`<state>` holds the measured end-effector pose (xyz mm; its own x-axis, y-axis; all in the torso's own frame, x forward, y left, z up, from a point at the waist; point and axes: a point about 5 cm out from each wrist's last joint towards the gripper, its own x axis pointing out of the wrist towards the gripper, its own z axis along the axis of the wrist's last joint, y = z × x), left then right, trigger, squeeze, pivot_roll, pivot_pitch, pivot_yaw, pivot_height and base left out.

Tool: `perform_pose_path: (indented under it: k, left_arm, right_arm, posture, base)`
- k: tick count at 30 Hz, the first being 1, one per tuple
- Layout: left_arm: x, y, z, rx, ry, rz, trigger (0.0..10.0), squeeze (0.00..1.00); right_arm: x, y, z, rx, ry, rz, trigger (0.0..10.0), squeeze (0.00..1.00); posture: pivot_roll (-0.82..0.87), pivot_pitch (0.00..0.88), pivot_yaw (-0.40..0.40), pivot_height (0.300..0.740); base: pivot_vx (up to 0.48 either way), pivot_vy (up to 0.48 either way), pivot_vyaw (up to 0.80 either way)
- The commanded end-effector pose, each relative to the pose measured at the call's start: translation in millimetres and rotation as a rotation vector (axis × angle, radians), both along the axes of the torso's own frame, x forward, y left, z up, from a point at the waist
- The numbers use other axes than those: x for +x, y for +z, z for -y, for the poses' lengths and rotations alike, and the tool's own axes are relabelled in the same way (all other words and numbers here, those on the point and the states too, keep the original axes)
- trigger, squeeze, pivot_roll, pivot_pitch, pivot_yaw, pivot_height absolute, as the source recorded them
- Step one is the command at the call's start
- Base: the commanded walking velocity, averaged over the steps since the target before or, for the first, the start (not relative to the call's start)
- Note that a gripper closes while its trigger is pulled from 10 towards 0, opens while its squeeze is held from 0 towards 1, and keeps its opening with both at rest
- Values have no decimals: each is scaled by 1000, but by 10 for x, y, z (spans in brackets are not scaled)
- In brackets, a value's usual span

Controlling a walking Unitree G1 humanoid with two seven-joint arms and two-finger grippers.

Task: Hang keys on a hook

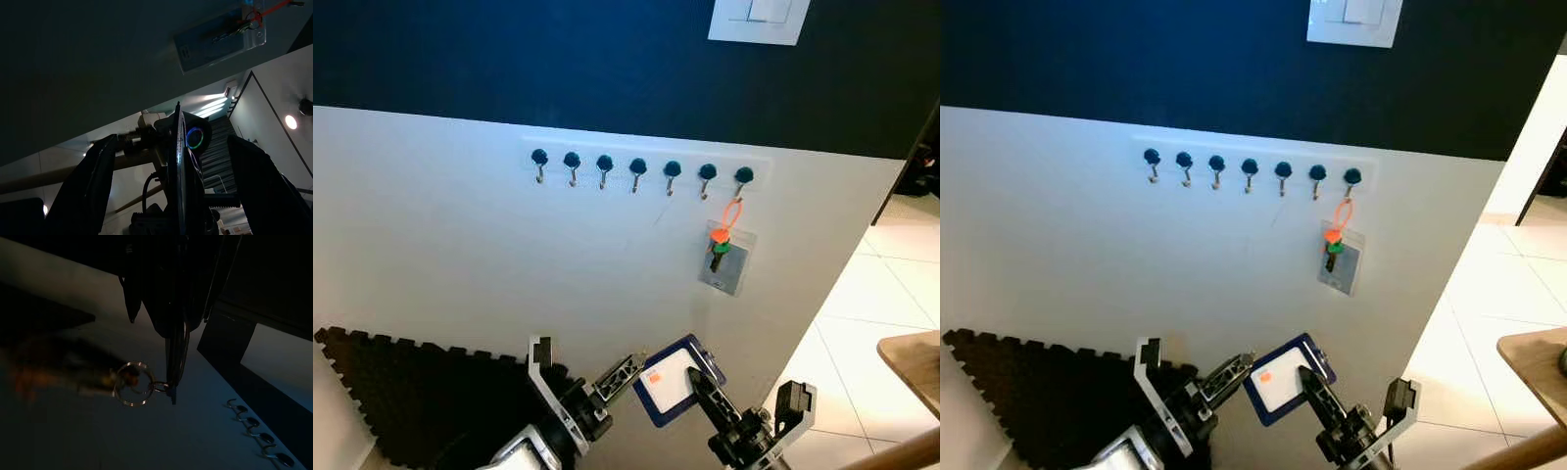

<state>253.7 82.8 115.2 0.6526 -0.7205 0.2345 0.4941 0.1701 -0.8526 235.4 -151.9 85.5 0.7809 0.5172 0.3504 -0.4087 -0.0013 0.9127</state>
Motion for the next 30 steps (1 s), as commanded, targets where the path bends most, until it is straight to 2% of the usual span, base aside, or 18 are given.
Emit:
perform_pose_path:
  k: [1,7,8,9,10,11,13,14,18,20,22,23,25,26,27,28,29,30]
  left_arm:
    - [-30,22,104,-24,-21,3,10000,0]
    - [-40,14,127,-8,-27,3,8431,0]
    - [-36,13,127,-8,-24,1,2549,0]
    - [-36,13,127,-8,-24,1,2549,0]
    - [-32,14,126,-9,-22,0,0,0]
    - [-28,15,124,-7,-18,0,4078,0]
    - [-28,15,123,-5,-17,1,4078,0]
    - [-21,10,122,2,-14,0,10000,0]
    - [-16,7,122,3,-14,0,10000,0]
    - [-14,10,121,-3,-13,0,0,0]
    - [-11,10,120,-5,-12,0,0,0]
    - [-12,8,119,0,-10,-1,9569,0]
    - [-18,7,120,1,-14,1,9255,0]
    - [-18,8,122,-1,-15,2,0,0]
    - [-17,9,122,-3,-15,2,0,0]
    - [-14,8,120,2,-11,3,2471,0]
    - [-12,7,119,6,-8,3,2471,0]
    - [-14,9,120,1,-10,6,8627,0]
  right_arm:
    - [-2,34,-22,-16,15,14,10000,0]
    - [6,26,-72,-30,31,14,10000,0]
    - [10,23,-77,-32,31,13,10000,0]
    - [10,23,-77,-32,31,13,10000,0]
    - [13,23,-80,-33,32,13,10000,0]
    - [19,25,-87,-34,31,14,10000,0]
    - [21,26,-89,-35,31,14,10000,0]
    - [29,24,-94,-43,34,15,10000,0]
    - [36,25,-102,-45,38,16,10000,0]
    - [40,25,-103,-47,37,16,10000,0]
    - [43,25,-103,-47,36,16,10000,0]
    - [45,25,-104,-49,36,16,10000,0]
    - [47,23,-105,-51,37,15,10000,0]
    - [51,23,-106,-53,37,15,10000,0]
    - [54,23,-106,-54,37,15,10000,0]
    - [58,22,-109,-58,38,15,10000,0]
    - [61,21,-110,-61,39,15,10000,0]
    - [65,21,-113,-62,41,15,10000,0]
  posture:
    - [53,82,-58,740]
    - [53,81,-57,740]
    - [54,82,-57,740]
    - [54,82,-57,740]
    - [54,82,-58,740]
    - [54,82,-58,740]
    - [54,82,-58,740]
    - [53,80,-57,740]
    - [53,79,-58,740]
    - [52,79,-56,740]
    - [51,79,-57,740]
    - [51,79,-57,740]
    - [51,79,-57,740]
    - [51,80,-57,740]
    - [51,80,-57,740]
    - [52,81,-58,740]
    - [52,81,-58,740]
    - [53,80,-59,740]
  base:
    - [0,0,0]
    - [0,0,0]
    - [0,0,0]
    - [0,0,0]
    - [0,0,0]
    - [0,0,0]
    - [0,0,0]
    - [0,0,0]
    - [0,0,0]
    - [0,0,0]
    - [0,0,0]
    - [0,0,0]
    - [0,0,0]
    - [0,0,0]
    - [0,0,0]
    - [0,0,0]
    - [0,0,0]
    - [0,0,0]
